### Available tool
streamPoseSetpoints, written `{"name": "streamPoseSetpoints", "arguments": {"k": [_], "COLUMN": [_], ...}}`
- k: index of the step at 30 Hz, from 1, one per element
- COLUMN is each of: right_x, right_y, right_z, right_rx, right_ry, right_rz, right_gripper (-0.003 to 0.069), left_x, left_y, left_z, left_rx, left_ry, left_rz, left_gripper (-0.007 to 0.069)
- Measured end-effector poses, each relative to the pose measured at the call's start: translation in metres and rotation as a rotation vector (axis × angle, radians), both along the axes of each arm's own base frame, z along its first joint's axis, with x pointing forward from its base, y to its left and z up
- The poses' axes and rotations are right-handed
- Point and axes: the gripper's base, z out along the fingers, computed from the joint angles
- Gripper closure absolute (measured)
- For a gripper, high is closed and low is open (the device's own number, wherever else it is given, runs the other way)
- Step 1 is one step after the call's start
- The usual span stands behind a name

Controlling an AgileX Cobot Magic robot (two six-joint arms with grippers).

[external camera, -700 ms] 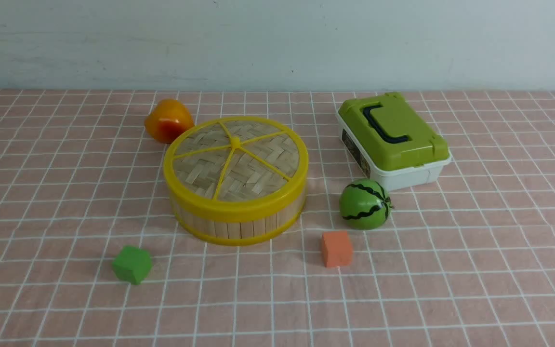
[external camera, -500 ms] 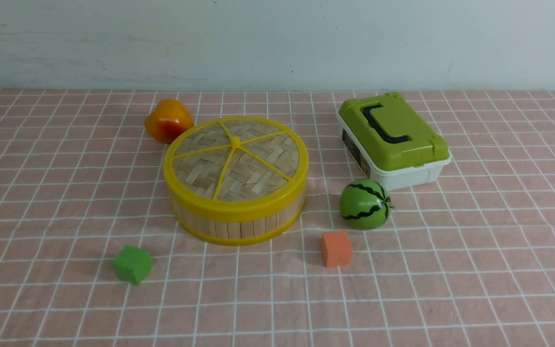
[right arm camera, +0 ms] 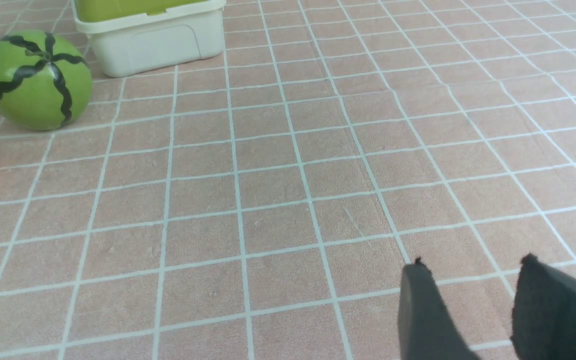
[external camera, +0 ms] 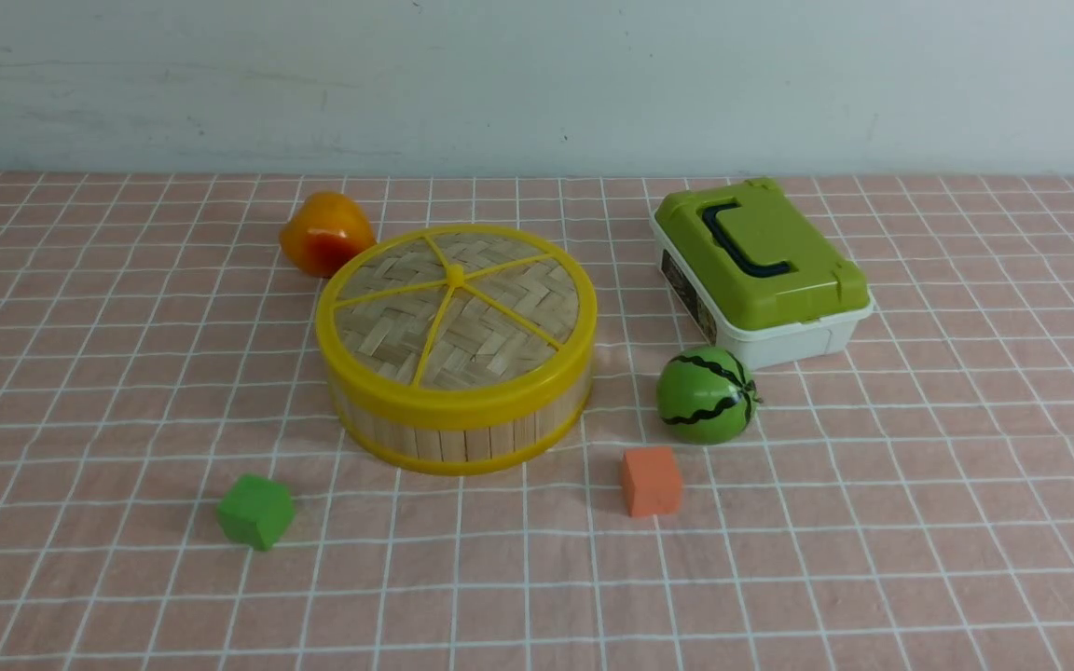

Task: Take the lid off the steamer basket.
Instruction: Use the left arm to lift the lid of the steamer

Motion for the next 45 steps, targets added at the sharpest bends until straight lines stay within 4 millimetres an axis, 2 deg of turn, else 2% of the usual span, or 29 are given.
{"name": "streamPoseSetpoints", "arguments": {"k": [28, 30, 34, 35, 36, 45], "right_x": [0.000, 0.000, 0.000, 0.000, 0.000, 0.000], "right_y": [0.000, 0.000, 0.000, 0.000, 0.000, 0.000], "right_z": [0.000, 0.000, 0.000, 0.000, 0.000, 0.000], "right_rx": [0.000, 0.000, 0.000, 0.000, 0.000, 0.000], "right_ry": [0.000, 0.000, 0.000, 0.000, 0.000, 0.000], "right_rz": [0.000, 0.000, 0.000, 0.000, 0.000, 0.000], "right_gripper": [0.0418, 0.0418, 0.0418, 0.0418, 0.0418, 0.0418], "left_x": [0.001, 0.002, 0.005, 0.004, 0.004, -0.017], "left_y": [0.000, 0.000, 0.001, 0.002, 0.002, 0.006], "left_z": [0.003, 0.008, 0.028, 0.039, 0.043, 0.088], "left_rx": [0.001, -0.001, -0.009, -0.013, -0.014, -0.070], "left_ry": [-0.037, -0.089, -0.318, -0.447, -0.489, -1.039], "left_rz": [0.001, 0.003, 0.013, 0.019, 0.021, 0.053], "left_gripper": [0.0566, 0.0565, 0.0560, 0.0557, 0.0556, 0.0546]}}
